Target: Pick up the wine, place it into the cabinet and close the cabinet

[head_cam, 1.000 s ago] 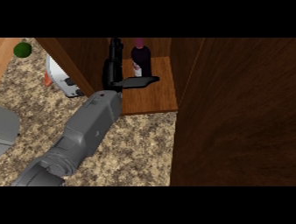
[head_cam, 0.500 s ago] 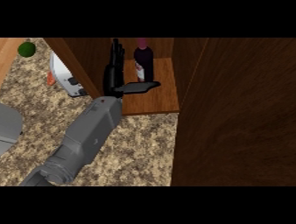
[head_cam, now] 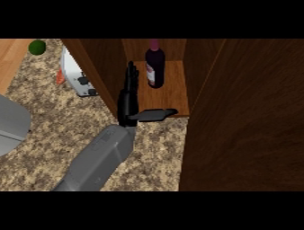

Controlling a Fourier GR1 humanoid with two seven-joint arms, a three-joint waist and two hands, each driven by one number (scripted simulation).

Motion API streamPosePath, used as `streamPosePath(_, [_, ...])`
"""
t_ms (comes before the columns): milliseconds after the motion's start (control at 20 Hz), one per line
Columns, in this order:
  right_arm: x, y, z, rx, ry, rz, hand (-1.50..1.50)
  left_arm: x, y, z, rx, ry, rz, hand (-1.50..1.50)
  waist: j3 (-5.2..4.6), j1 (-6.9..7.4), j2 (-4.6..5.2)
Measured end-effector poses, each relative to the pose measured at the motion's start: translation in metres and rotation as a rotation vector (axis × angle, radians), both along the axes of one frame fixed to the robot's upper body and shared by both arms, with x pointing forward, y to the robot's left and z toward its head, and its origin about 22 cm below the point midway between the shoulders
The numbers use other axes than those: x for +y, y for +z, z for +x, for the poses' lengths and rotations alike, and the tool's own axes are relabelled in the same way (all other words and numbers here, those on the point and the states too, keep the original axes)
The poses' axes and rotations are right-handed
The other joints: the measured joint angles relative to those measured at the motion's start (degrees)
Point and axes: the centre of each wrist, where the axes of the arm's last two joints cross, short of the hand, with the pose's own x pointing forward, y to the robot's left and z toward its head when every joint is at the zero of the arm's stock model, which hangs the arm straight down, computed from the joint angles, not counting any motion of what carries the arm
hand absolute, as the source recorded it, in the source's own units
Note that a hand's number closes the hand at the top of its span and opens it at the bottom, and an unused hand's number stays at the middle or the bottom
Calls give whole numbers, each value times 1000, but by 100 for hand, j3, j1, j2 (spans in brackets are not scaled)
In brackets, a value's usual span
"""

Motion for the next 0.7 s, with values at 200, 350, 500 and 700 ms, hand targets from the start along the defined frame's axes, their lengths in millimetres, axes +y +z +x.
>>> streamPosePath(200, [-3, 2, -1, 3, -24, -9, -150, -16, -1, -33, -16, -23, 1, -150, 1, 84, -5])
streamPosePath(350, [-7, -2, -4, 4, -36, -19, -150, -22, 7, -52, -27, -34, -11, -150, 1, 117, -6])
streamPosePath(500, [-8, -1, -5, 9, -39, -22, -150, -20, 8, -75, -37, -47, -38, -150, 2, 138, -4])
streamPosePath(700, [-8, 1, -3, 8, -45, -19, -150, -20, 23, -100, -43, -41, -62, -150, 2, 151, 0])
